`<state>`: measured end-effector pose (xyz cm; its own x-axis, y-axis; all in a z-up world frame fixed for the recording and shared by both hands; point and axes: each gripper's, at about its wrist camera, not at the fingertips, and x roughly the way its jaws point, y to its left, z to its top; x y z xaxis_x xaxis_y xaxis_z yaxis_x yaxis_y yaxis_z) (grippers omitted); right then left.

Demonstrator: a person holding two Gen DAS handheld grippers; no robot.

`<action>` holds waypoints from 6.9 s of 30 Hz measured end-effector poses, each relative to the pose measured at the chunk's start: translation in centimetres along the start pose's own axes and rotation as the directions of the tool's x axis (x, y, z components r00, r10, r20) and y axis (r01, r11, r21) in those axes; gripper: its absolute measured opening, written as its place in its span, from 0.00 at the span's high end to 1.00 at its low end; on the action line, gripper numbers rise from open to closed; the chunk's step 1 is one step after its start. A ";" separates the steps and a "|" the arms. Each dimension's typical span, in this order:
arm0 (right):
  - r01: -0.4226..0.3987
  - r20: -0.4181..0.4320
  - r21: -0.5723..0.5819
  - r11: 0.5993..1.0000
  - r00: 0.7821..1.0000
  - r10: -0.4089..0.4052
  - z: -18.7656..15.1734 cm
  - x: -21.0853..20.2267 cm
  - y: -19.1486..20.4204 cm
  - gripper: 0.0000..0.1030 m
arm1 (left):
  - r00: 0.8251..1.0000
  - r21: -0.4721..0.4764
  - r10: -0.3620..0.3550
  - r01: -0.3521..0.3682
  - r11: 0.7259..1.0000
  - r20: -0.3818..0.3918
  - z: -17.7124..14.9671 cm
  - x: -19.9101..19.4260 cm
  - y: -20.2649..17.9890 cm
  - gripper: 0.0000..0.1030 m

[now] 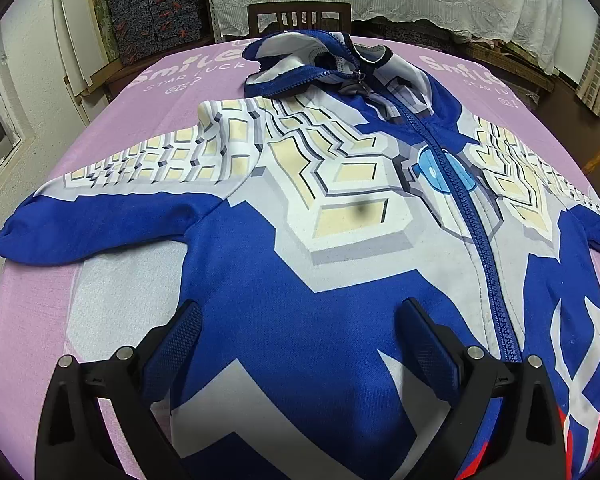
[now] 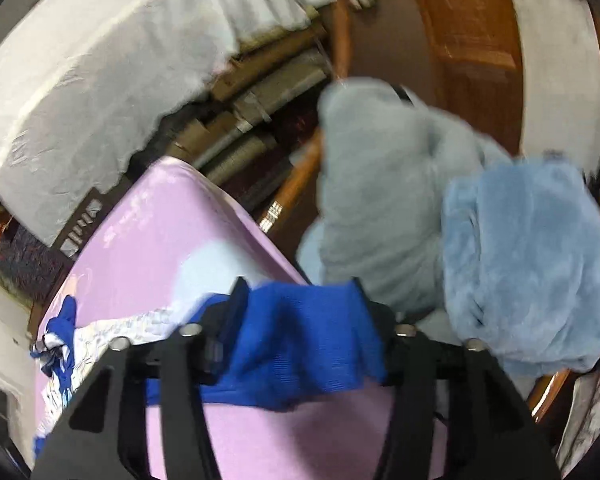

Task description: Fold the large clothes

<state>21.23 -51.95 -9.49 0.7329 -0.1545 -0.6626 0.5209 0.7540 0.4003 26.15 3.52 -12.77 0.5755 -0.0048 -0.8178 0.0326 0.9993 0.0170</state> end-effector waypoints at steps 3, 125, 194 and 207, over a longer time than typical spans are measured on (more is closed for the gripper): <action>-0.088 -0.014 -0.176 0.980 0.996 0.087 -2.0 -0.7 5.3 0.64 | 1.000 0.000 -0.001 0.001 1.000 0.000 0.0 0.0 0.0 0.03; -0.126 0.059 0.188 0.974 0.991 0.117 -2.0 -1.1 0.1 0.90 | 0.997 0.069 -0.070 0.071 0.995 -0.020 1.7 1.0 -5.3 0.03; -0.500 -0.185 0.009 0.866 0.850 0.493 -5.8 3.1 14.3 0.56 | 0.865 0.034 -0.462 0.477 0.878 -0.198 8.1 4.0 -14.8 0.44; -0.491 -0.193 0.015 0.871 0.853 0.484 -6.0 3.5 14.2 0.57 | 0.839 -0.040 -0.507 0.510 0.859 -0.197 8.3 4.6 -13.7 0.49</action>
<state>28.54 -37.96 -9.91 0.7935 0.3562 -0.4935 0.1003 0.7232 0.6833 35.15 -10.48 -12.05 0.3051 -0.5037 -0.8082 0.2886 0.8576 -0.4256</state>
